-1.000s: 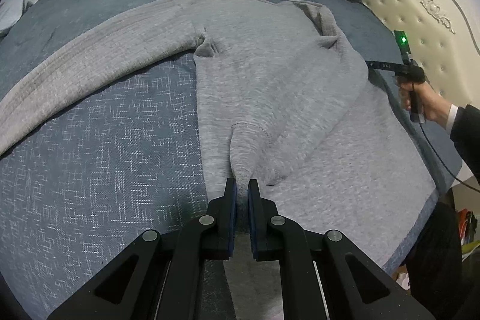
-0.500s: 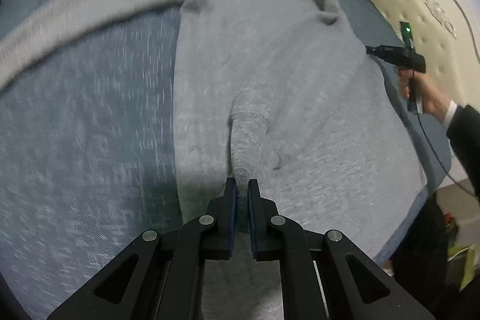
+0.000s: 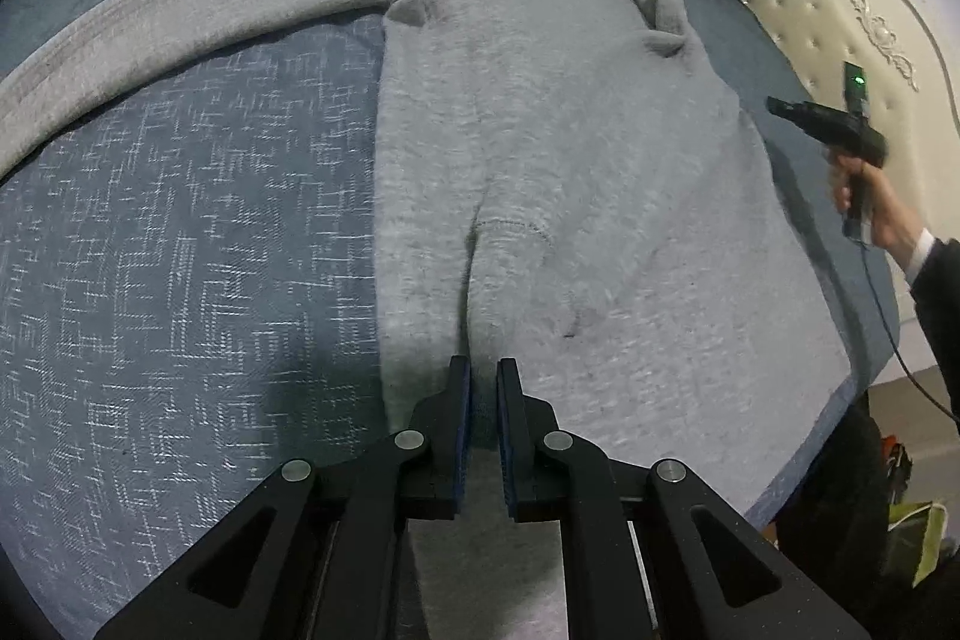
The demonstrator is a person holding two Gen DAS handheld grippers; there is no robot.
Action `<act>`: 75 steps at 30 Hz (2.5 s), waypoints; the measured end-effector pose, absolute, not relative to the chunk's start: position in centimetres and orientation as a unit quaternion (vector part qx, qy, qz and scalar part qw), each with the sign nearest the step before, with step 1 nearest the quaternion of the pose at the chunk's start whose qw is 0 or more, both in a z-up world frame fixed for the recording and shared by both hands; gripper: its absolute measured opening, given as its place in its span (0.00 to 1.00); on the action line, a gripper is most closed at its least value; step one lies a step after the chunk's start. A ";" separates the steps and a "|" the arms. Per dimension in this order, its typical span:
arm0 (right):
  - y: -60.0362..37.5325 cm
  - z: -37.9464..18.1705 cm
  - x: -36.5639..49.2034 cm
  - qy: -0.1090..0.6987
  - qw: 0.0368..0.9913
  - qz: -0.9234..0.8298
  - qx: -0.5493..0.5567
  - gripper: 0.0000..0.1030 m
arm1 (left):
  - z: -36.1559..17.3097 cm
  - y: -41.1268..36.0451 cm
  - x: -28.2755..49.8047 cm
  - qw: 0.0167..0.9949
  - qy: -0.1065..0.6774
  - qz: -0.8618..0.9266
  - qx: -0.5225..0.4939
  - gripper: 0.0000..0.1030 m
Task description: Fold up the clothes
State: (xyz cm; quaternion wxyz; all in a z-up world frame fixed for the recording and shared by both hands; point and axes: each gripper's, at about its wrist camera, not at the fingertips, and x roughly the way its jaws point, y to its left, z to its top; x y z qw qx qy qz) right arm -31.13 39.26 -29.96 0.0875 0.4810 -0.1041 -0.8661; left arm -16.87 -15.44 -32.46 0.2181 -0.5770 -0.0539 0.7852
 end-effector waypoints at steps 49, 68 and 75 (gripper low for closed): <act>26.0 -30.5 -52.3 0.018 0.008 -0.825 0.564 0.04 | -31.4 -8.7 -30.0 0.227 -0.084 0.878 -0.412 0.30; 27.2 -29.4 -55.7 0.007 0.034 -0.866 0.499 0.07 | -31.3 -9.4 -30.8 0.226 -0.100 0.879 -0.409 0.30; 29.4 -30.3 -52.9 -0.035 0.099 -0.865 0.490 0.29 | -31.0 -9.3 -30.6 0.232 -0.101 0.879 -0.405 0.30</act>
